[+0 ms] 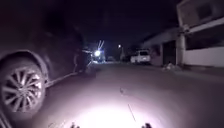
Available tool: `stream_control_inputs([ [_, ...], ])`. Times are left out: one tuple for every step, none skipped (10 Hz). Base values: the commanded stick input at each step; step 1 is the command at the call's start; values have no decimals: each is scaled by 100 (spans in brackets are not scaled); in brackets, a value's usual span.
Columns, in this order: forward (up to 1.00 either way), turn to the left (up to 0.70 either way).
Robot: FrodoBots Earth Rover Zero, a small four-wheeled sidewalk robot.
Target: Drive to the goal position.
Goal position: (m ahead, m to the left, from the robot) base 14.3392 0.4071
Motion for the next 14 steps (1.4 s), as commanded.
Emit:
stream_control_inputs([
  [70,0],
  [70,0],
  [70,0],
  [70,0],
  [70,0],
  [70,0],
  [70,0],
  [70,0],
  [70,0],
  [70,0],
  [70,0],
  [70,0],
  [70,0],
  [70,0],
])
